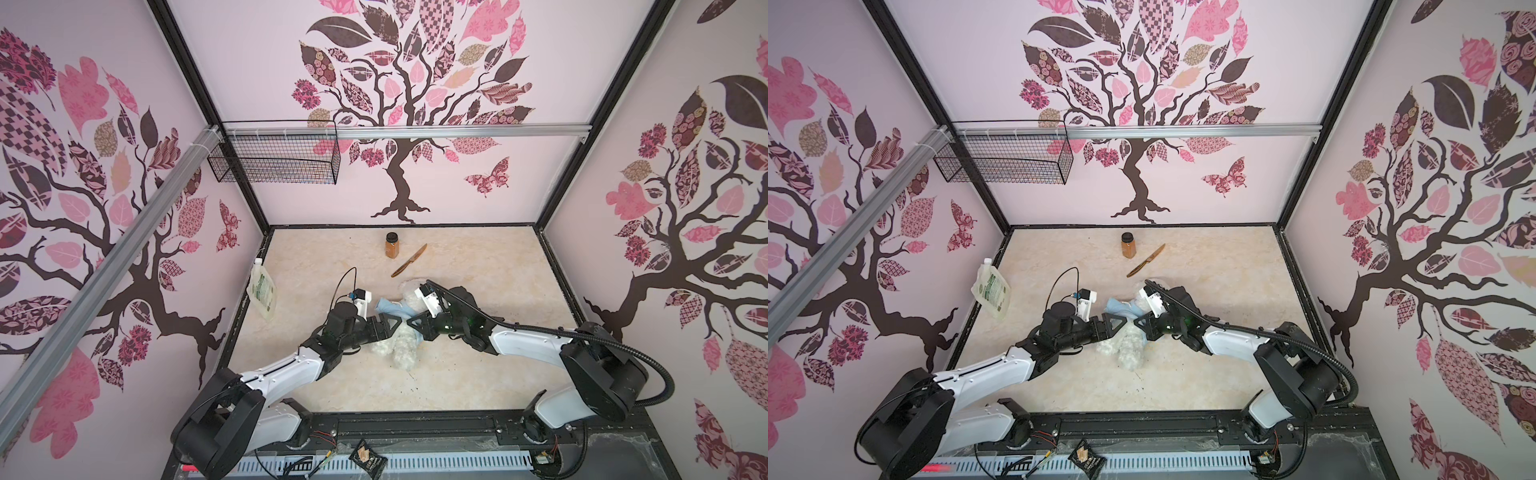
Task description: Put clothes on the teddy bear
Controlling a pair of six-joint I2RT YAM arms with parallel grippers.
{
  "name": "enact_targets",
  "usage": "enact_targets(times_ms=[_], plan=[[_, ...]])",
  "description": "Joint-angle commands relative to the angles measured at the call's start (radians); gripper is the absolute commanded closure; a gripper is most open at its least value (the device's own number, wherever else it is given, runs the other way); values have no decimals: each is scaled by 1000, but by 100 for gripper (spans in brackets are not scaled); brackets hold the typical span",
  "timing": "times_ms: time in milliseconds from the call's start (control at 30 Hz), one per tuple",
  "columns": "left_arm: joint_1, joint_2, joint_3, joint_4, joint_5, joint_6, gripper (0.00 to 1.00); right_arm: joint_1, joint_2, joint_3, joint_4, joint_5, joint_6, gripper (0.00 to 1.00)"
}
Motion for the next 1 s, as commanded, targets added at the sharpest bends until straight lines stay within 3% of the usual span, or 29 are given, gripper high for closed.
enact_targets(times_ms=[0,200,367,433,500,700,833,967], plan=[[-6,-19,-22,-22,87,34,14,-6,-4,37,-80,70,-77,86],[-52,90,26,120,244,-11,16,-6,-109,23,-231,270,-141,61],[-76,156,41,249,354,-90,16,-6,-258,-5,-303,445,-170,46],[-76,114,38,186,322,-74,16,-6,-322,-34,-298,439,-170,41],[-77,51,46,46,270,-21,16,1,-366,-60,-278,408,-152,30],[-22,-217,56,-375,69,102,15,178,-426,-107,-258,535,-194,26],[87,-370,40,-497,-26,114,14,249,-405,-128,-243,578,-182,17],[118,-396,71,-554,-91,145,14,308,-333,-113,-234,653,-157,14]])
